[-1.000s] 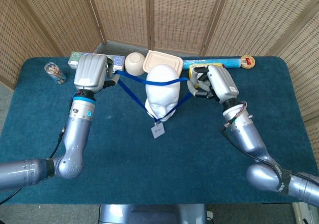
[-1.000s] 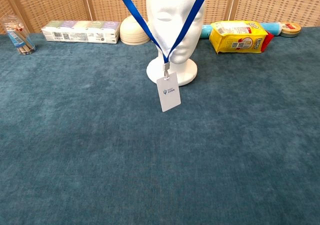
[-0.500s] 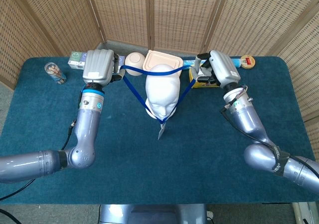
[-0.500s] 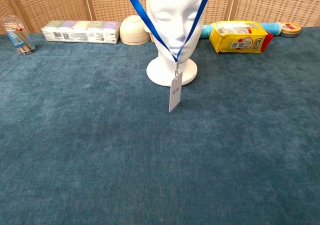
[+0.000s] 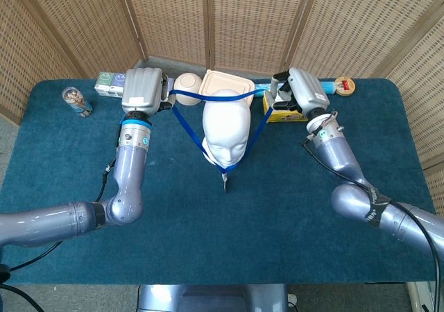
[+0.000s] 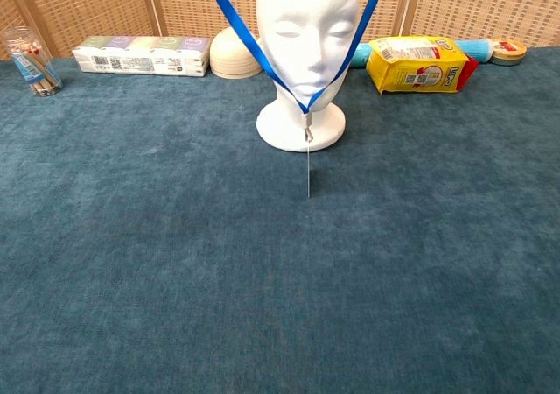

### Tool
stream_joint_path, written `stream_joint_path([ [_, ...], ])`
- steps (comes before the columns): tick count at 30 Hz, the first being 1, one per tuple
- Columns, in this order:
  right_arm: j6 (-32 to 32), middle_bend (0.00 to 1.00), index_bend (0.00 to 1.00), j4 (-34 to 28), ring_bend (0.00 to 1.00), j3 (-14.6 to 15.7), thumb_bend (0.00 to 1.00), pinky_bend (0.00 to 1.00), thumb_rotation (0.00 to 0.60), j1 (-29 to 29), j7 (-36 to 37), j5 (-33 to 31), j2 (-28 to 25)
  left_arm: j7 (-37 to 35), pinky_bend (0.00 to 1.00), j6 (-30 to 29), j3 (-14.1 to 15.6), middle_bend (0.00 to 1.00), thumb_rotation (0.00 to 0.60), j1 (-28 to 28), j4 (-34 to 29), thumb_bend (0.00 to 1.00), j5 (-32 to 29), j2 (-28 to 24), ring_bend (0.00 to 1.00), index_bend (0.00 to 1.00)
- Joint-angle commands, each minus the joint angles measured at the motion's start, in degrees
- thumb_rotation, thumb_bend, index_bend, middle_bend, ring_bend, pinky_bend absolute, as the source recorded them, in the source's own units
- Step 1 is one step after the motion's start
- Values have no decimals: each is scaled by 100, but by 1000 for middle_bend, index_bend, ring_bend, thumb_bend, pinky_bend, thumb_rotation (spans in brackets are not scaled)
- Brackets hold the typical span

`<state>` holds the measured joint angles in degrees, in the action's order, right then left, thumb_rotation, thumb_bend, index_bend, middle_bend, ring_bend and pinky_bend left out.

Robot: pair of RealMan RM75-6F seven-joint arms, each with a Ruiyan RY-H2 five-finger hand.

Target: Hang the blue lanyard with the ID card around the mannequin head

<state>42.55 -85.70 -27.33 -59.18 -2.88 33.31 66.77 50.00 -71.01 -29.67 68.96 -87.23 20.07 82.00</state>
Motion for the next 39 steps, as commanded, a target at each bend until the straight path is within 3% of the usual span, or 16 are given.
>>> stream_joint_path([
  [1, -95, 1000, 738, 166, 1000, 74, 538, 1000, 600, -81, 5, -34, 104, -6, 1000, 60, 21, 1000, 495, 55, 134, 387, -54, 71, 1000, 809],
  [25, -868, 1000, 737, 1658, 1000, 415, 542, 1000, 600, -687, -84, -400, 692, -66, 1000, 295, 129, 1000, 492, 291, 1118, 379, -14, 545, 1000, 808],
  [30, -1135, 1000, 705, 1865, 1000, 537, 545, 1000, 600, -826, -164, -530, 731, 2, 1000, 391, 191, 1000, 494, 296, 1157, 332, -4, 560, 1000, 808],
  [32, -1252, 1000, 682, 1933, 1000, 610, 544, 1000, 583, -875, -210, -558, 713, 67, 1000, 416, 214, 1000, 491, 307, 1168, 312, -38, 567, 1000, 808],
  [39, -1535, 1000, 622, 2088, 1000, 786, 500, 1000, 404, -1000, -230, -705, 637, 208, 1000, 414, 272, 1000, 482, 333, 1217, 243, -67, 601, 1000, 800],
])
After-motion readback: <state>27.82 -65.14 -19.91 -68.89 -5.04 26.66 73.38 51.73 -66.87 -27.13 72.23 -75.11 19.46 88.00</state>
